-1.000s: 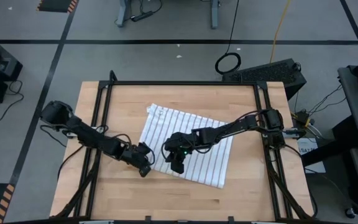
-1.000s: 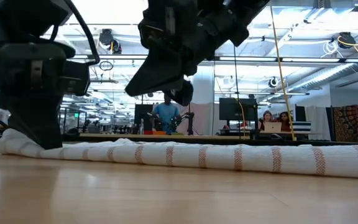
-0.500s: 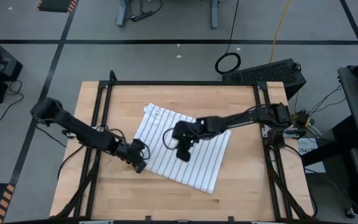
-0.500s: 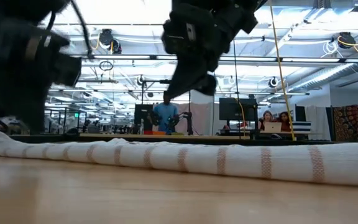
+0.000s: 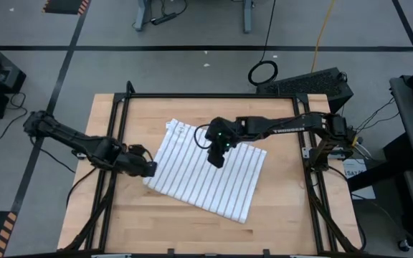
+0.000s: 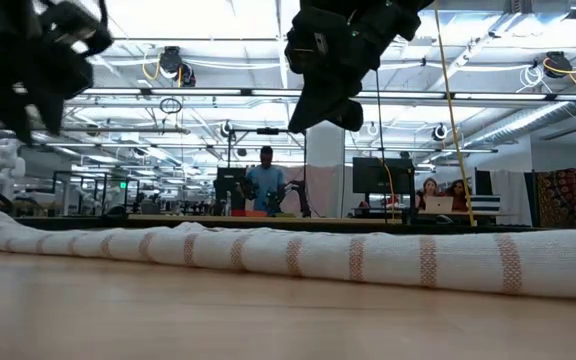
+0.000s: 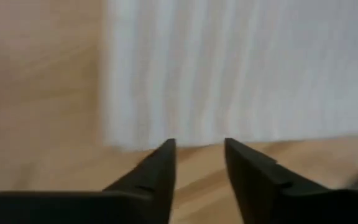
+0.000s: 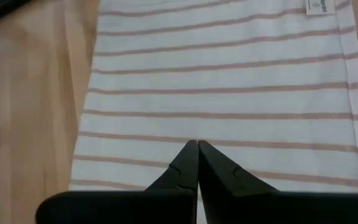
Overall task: Roll towel
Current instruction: Roll the white towel
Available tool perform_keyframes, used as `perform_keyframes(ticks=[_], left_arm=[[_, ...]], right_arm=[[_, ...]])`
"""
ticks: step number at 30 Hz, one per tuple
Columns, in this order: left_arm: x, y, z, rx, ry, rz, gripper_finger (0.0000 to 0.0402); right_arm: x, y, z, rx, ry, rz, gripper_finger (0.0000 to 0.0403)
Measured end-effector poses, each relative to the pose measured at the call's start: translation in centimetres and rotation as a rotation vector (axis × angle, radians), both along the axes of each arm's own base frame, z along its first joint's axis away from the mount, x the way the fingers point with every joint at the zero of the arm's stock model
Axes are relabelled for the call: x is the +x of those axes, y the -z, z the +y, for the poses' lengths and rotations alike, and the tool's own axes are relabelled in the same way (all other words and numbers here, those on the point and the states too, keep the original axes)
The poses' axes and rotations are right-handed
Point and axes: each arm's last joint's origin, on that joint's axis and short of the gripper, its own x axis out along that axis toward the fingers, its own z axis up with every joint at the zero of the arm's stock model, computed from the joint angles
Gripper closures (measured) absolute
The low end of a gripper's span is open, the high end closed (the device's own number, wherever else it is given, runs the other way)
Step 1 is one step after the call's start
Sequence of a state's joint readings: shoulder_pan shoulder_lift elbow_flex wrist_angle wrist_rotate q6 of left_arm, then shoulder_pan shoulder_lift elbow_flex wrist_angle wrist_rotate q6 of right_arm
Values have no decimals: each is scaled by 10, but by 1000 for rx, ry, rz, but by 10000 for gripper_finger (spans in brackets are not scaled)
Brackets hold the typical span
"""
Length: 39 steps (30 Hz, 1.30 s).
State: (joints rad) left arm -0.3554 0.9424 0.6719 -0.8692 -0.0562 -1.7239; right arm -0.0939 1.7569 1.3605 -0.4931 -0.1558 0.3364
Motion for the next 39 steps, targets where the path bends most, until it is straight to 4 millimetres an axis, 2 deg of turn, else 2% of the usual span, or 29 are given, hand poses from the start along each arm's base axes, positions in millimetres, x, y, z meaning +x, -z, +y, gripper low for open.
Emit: perform_keyframes(ticks=[5,10,17,22,29,39], left_arm=[[-10,9,4,-131,-18,193,161],[-10,12,6,-148,-34,201,108],[-9,18,15,-45,-56,211,101],[-2,35,17,-56,-47,126,101],[-6,53,20,-60,-66,127,101],[-4,55,18,-60,-46,133,101]], right_arm=[[-1,1,0,-11,-19,10,403],[-1,2,0,-18,-38,15,403],[-2,2,1,3,-58,27,403],[-3,3,2,23,-71,32,403],[-5,4,2,28,-70,59,403],[-5,5,2,30,-61,66,403]])
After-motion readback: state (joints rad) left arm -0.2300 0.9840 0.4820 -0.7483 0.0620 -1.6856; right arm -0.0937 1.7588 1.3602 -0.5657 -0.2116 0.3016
